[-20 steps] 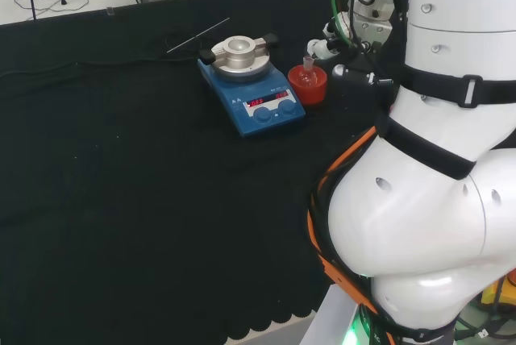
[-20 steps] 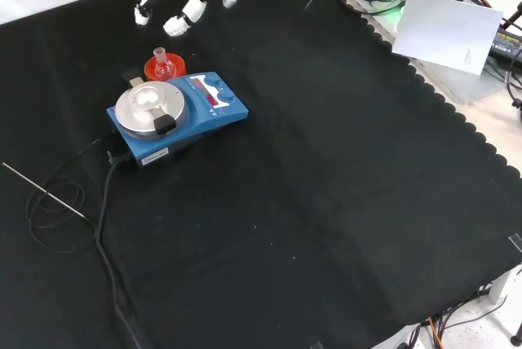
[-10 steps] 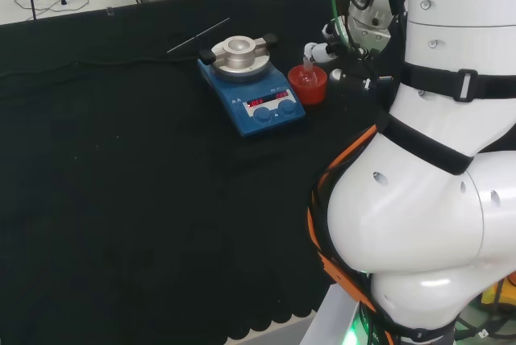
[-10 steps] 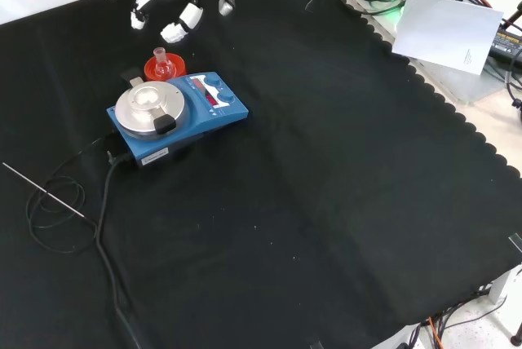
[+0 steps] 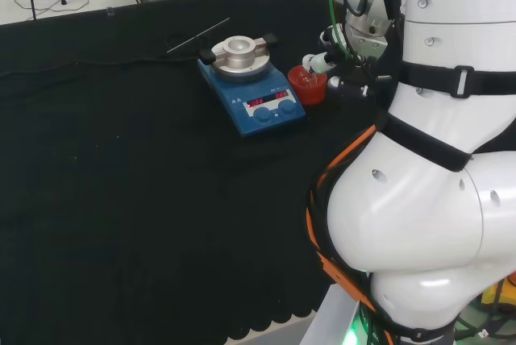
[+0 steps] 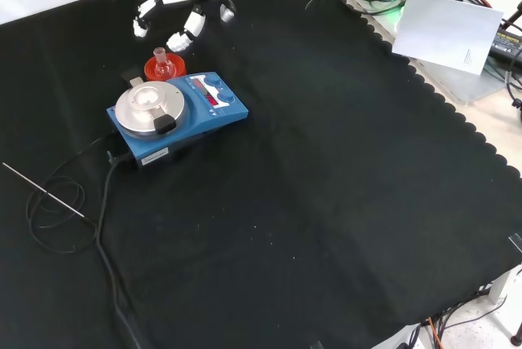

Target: Pick up the round-bottom flask.

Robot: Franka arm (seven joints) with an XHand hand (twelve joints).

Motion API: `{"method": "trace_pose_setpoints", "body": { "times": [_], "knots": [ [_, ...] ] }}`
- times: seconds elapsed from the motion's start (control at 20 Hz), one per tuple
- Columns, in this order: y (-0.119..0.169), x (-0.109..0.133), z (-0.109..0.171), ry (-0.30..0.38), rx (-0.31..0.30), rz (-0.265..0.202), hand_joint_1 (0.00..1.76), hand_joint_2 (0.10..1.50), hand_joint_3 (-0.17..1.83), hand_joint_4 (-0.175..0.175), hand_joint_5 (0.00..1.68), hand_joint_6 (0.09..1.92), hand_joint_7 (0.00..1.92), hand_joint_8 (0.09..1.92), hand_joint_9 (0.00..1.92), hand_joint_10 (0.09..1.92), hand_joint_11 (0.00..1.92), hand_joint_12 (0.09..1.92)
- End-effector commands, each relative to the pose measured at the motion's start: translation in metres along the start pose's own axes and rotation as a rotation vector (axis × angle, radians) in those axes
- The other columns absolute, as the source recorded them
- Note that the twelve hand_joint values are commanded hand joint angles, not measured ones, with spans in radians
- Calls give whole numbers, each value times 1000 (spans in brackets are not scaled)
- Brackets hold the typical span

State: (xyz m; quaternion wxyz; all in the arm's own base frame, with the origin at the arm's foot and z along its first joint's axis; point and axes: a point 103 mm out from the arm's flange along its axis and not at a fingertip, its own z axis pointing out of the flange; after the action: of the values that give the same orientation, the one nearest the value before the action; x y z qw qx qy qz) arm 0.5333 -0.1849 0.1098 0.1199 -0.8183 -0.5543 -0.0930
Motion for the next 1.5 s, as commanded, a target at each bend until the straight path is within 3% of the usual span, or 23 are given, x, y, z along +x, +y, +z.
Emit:
{"method": "trace_pose_setpoints", "body": {
  "times": [0.05, 0.25, 0.6, 1.5],
  "knots": [
    [3, 0, 8, 36, 8, 10, 852, 693, 611, -69, 516, 540, 324, 720, 490, 738, 28, 1398],
    [6, -2, 11, 74, 2, 29, 854, 684, 630, -69, 527, 558, 327, 721, 495, 738, 29, 1399],
    [7, -2, 18, 100, 4, 16, 854, 679, 639, -70, 574, 592, 336, 723, 501, 738, 33, 1400],
    [11, 10, 26, 91, -7, -7, 884, 664, 658, -76, 671, 705, 348, 722, 514, 733, 46, 1402]
  ]
}}
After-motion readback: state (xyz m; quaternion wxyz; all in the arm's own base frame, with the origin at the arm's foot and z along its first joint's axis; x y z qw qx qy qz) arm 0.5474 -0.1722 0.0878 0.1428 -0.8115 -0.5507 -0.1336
